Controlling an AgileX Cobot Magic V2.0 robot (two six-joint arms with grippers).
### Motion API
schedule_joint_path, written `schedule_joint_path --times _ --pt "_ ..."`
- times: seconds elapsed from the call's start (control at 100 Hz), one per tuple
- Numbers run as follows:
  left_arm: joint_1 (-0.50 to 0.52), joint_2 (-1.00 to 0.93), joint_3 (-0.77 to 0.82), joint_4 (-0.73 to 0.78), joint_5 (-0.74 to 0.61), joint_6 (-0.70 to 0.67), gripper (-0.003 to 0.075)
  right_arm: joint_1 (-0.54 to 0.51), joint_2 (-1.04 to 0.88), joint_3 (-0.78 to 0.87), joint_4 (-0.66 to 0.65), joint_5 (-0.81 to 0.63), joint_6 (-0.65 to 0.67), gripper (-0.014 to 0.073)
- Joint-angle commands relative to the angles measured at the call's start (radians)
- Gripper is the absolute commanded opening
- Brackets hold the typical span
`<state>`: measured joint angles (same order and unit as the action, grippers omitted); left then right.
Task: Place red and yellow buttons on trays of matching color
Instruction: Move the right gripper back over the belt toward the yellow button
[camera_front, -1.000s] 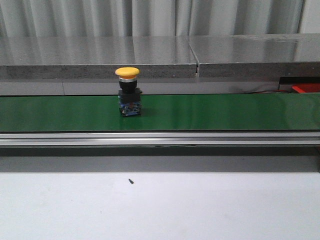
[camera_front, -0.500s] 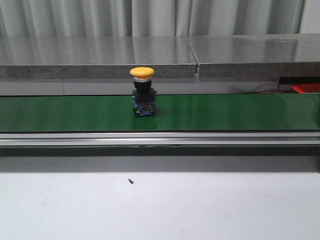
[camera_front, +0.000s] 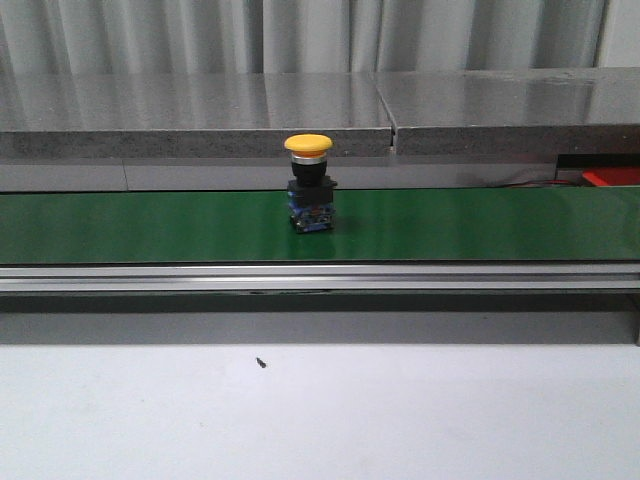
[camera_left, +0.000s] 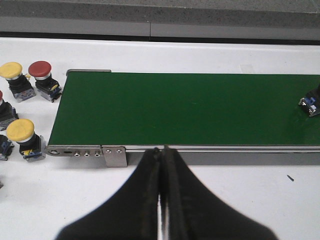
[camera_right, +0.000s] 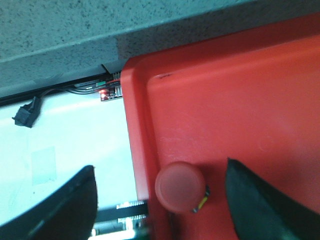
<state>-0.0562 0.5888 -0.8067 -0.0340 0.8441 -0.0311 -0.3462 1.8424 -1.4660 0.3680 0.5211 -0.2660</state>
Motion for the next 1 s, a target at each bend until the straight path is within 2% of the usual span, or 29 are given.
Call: schedule_joint_path --times 0.0,0.23,0.41,0.75,0.99 --pt "-0.006 0.006 -0.027 -0.012 -0.067 0.000 -0.0019 -0.005 -0.126 0.048 0.013 -0.090 -0.036 0.0541" --pt "-0.006 0.006 -0.027 -0.012 -0.067 0.000 -0.0019 0.000 -0.280 0.204 0.013 -0.079 -0.055 0.0541" --pt "-0.006 0.006 -0.027 -0.012 -0.067 0.000 -0.0019 0.047 -0.358 0.253 0.012 -0.023 -0.088 0.0541" --pt "-0.006 0.006 -0.027 -0.012 -0.067 0.000 -0.0019 0.273 -0.400 0.253 0.033 0.143 -0.088 0.0541" --pt "-0.006 0.006 -0.027 -0.012 -0.067 0.000 -0.0019 0.380 -0.400 0.253 0.033 0.228 -0.089 0.0541"
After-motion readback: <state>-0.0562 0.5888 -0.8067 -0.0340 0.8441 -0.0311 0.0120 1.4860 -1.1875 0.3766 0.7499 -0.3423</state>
